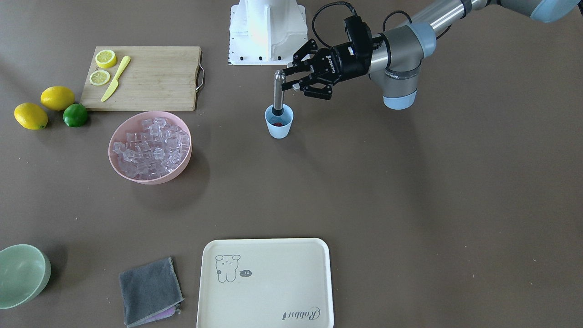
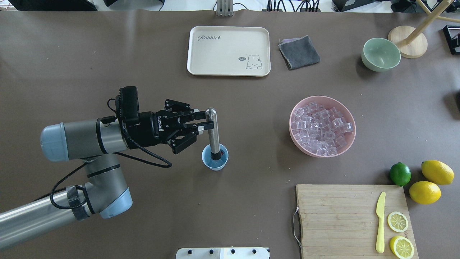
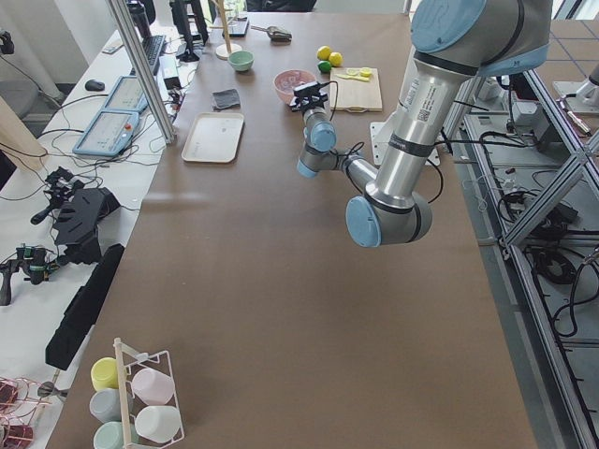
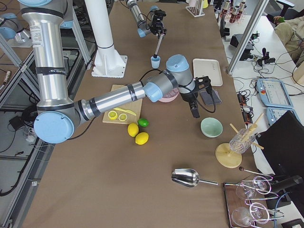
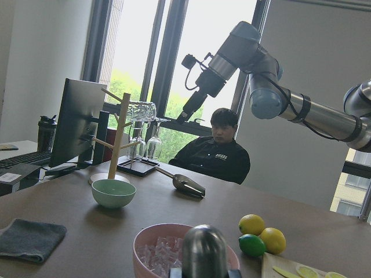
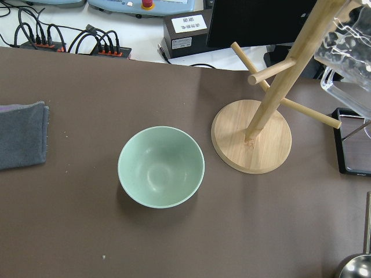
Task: Mash ice and strawberries in cup
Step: 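Press the pestle down on the ice and strawberry in the cup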
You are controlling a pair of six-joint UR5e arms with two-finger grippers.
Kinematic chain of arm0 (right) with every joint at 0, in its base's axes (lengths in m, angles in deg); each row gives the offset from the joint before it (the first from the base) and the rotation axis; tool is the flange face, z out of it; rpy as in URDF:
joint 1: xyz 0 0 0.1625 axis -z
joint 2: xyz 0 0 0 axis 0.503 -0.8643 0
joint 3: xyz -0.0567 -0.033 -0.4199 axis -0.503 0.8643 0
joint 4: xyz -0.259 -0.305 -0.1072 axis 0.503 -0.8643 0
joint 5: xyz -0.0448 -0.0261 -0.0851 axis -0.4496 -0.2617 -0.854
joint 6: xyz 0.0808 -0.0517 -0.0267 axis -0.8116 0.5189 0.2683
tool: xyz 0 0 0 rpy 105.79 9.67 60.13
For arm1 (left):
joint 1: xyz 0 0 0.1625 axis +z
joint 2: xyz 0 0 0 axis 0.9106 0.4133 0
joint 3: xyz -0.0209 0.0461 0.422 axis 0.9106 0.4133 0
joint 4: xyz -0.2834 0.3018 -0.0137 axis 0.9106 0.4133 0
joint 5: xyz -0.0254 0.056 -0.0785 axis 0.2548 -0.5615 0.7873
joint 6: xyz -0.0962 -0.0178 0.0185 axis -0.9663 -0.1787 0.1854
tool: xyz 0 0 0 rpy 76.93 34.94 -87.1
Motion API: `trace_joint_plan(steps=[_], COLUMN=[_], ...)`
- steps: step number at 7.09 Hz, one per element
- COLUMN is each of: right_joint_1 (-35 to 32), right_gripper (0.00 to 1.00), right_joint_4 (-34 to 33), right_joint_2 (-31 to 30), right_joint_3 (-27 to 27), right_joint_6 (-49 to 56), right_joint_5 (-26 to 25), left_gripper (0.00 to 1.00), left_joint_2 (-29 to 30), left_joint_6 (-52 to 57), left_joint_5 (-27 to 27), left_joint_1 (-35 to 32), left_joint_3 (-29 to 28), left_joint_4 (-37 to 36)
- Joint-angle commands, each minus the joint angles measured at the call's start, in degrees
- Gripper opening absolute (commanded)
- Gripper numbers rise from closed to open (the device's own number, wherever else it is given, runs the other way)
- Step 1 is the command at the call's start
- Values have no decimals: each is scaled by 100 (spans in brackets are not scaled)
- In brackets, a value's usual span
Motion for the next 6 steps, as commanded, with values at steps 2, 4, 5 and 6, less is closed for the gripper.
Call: trace_joint_plan(steps=[2, 4, 5, 6], right_joint_1=[9, 9, 0, 9], right_gripper=[100, 100, 100, 100], right_joint_4=[40, 48, 48, 48], right_joint_2=[-19, -19, -19, -28], right_joint_3=[34, 52, 52, 52], right_joint_6=[-1, -1, -1, -1], right_joint_5=[0, -17, -96, -96], left_gripper=[0, 0, 0, 0], left_joint_2=[-30, -12, -12, -3], left_joint_6=[-2, 15, 7, 7], left_joint_5=[-13, -302, -303, -277], left_joint_1=[121, 412, 413, 413], left_joint_3=[-49, -84, -84, -49], left_joint_4=[-7, -7, -16, -16])
